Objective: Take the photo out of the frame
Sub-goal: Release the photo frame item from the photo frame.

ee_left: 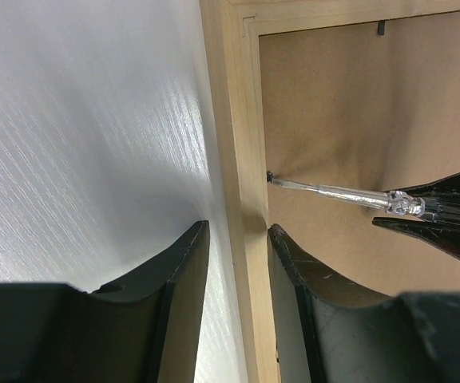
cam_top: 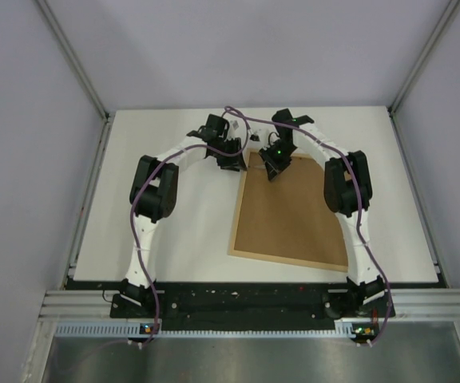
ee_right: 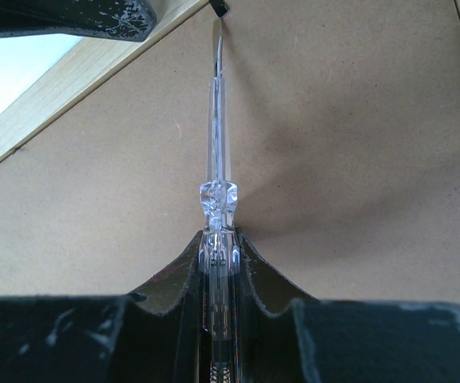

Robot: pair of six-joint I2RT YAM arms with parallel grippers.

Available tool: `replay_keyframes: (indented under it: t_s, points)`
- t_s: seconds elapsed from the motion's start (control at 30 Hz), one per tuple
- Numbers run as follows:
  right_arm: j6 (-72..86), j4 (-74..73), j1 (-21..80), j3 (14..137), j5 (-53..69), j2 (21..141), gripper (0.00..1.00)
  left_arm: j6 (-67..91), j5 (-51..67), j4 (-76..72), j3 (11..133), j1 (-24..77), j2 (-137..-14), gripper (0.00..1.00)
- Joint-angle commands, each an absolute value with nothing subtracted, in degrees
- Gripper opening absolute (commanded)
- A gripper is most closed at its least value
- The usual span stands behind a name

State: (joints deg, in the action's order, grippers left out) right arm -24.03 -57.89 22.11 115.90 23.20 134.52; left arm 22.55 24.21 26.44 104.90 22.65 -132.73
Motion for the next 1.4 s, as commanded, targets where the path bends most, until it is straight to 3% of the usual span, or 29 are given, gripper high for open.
replay_keyframes:
  t_s: [0.0, 0.27, 0.7, 1.37]
  points:
    - [-24.26, -56.78, 22.32, 115.84, 23.64, 134.21, 0.0, 21.62, 24.43, 26.81, 106.17, 22.85, -133.86, 0.41]
    - [-22.94, -56.69, 22.67, 120.85, 24.96, 137.63, 0.0, 21.45, 25.31, 26.63, 106.17, 22.94, -134.21, 0.36]
    - [-22.94, -55.02, 23.11, 123.66, 27.69, 141.67, 0.0, 20.92, 26.98, 26.89, 106.44, 23.99, -135.26, 0.15]
    - [-24.34, -55.11, 30.84, 134.73, 21.27, 143.96, 0.0, 19.34, 26.28, 27.77, 105.29, 26.28, -136.14, 0.07]
